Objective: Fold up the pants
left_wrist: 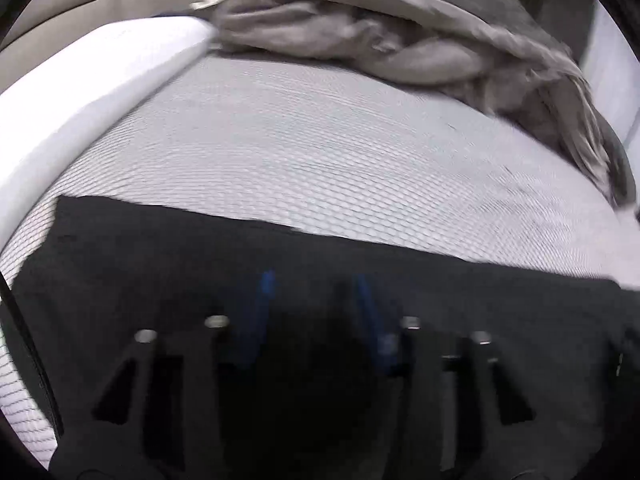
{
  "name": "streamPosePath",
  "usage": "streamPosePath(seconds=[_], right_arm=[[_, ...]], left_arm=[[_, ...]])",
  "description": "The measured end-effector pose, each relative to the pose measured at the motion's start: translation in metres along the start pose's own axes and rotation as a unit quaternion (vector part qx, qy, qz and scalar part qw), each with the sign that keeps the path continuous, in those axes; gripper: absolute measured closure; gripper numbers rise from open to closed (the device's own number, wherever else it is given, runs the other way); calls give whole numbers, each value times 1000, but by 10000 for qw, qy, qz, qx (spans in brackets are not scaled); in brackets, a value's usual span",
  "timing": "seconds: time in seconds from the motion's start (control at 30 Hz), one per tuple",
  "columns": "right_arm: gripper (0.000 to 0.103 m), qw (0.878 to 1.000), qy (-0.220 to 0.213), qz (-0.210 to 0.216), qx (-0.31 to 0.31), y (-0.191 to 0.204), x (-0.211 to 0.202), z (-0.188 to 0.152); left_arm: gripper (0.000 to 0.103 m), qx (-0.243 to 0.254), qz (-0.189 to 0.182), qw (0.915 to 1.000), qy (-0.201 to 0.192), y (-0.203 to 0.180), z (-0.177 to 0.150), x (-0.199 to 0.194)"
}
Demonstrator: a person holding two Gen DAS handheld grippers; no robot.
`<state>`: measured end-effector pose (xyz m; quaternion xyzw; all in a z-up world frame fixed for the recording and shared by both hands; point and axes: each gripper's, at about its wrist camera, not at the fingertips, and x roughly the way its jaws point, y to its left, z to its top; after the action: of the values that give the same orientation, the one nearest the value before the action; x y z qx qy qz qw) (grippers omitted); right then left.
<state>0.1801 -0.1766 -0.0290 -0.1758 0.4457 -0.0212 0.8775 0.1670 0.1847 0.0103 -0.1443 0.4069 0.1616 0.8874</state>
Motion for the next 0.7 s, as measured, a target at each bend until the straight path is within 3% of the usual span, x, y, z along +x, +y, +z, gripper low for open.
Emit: streamPosePath(seconds=[0.1,0.17,0.2,0.3,0.37,0.43,0.47,0.5,0.57,0.6,0.67,0.7], right_arm=[[24,9996,-83,-101,-248,13,-11,-13],[24,9995,-110,-97,-281,14,-12,-15],[24,9996,-107,-68,-258,13,-13,-16],[24,9998,-87,29,-185,9,-13,-16],[24,9998,-90,40,-179,8,-13,-16],[24,9997,-100,20,-203,8,-13,-15],[24,9997,-112,-1,-223,10,-13,-15],[24,9996,-119,-23,-248,12,-15,-16],[24,9993,-161,-66,-318,15,-16,-17],[24,9992,-180,-68,-354,15,-17,-17],[24,9988,-225,-52,-436,16,-20,-21],[24,9986,-233,-39,-467,15,-22,-23]], left_arm=[[82,-436,445,9980,63,40,6,10],[82,-913,1208,9885,-33,78,8,12],[84,-1206,1630,9792,-92,97,4,10],[85,-1711,1115,9788,-169,117,-3,-1],[85,-1406,841,9865,23,107,-4,-8],[79,-923,279,9953,131,91,-14,-23],[64,-662,177,9975,186,84,-18,-26],[52,-278,424,9984,253,74,-24,-29],[43,38,926,9956,159,73,-33,-32],[42,46,1063,9941,191,80,-35,-30],[43,-331,940,9947,235,106,-38,-34],[48,-487,934,9943,173,117,-40,-41]])
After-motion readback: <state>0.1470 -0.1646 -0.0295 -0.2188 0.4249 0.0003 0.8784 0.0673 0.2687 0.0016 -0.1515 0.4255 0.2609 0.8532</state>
